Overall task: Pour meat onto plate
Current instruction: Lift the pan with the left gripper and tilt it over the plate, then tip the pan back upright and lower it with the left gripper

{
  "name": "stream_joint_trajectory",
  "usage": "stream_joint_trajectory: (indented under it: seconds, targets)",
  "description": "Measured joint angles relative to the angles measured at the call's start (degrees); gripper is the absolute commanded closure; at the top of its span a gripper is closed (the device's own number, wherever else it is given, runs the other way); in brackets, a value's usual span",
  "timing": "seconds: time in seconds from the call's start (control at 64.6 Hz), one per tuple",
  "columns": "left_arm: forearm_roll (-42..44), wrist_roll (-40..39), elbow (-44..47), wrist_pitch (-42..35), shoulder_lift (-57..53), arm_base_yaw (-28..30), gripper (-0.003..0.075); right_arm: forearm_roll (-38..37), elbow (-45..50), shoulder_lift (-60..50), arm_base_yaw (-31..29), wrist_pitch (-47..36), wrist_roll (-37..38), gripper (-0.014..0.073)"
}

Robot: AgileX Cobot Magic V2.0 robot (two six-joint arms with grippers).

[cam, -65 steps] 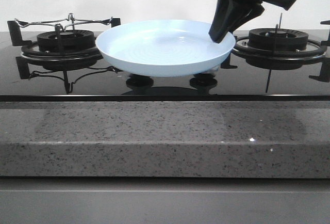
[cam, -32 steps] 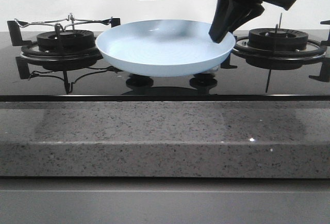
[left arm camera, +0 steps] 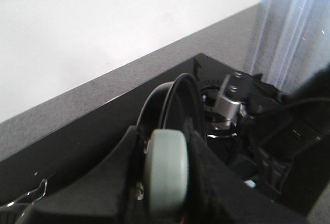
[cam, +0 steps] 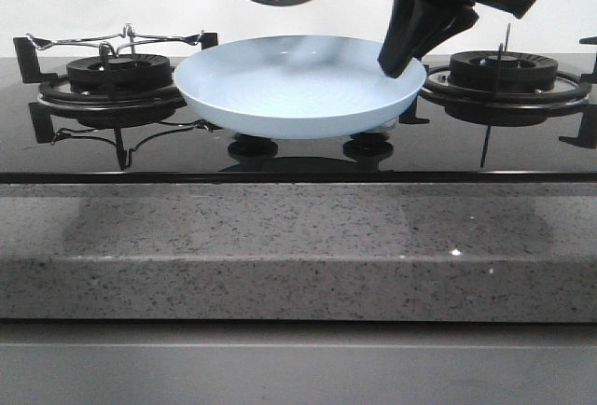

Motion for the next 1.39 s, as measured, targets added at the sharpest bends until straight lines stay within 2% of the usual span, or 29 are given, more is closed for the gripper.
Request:
stream_joint_trajectory:
  seconds: [0.217, 0.418, 1.099, 1.191, 1.269, 1.315, 1.393]
  targets:
    - [8.05, 0.0, 0.0, -2.26, -0.12, -4.99, 0.0741, 0.0, 0.0, 0.0, 0.0, 0.0, 0.0, 0.0654]
    - [13.12, 0.0, 0.0, -3.19, -0.22, -6.53, 0.0741, 0.0, 0.0, 0.0, 0.0, 0.0, 0.0, 0.0654]
    - [14.53, -1.31, 0.0, -3.19, -0.22, -6.53, 0.0741, 0.0, 0.0, 0.0, 0.0, 0.0, 0.0, 0.0654]
    - [12.76, -3.12, 0.0, -3.19, -0.22, -5.86, 0.0741, 0.0, 0.0, 0.0, 0.0, 0.0, 0.0, 0.0654]
    - [7.87, -4.18, 0.0, -2.96, -0.22, -3.34, 0.074, 0.0, 0.0, 0.0, 0.0, 0.0, 0.0, 0.0654]
    - [4.16, -4.33, 0.0, -2.83, -0.22, -0.64, 0.074, 0.0, 0.0, 0.0, 0.0, 0.0, 0.0, 0.0654]
    - [-6.65, -4.33, 0.0, -1.24, -0.22, 6.55, 0.074, 0.0, 0.0, 0.0, 0.0, 0.0, 0.0, 0.0654]
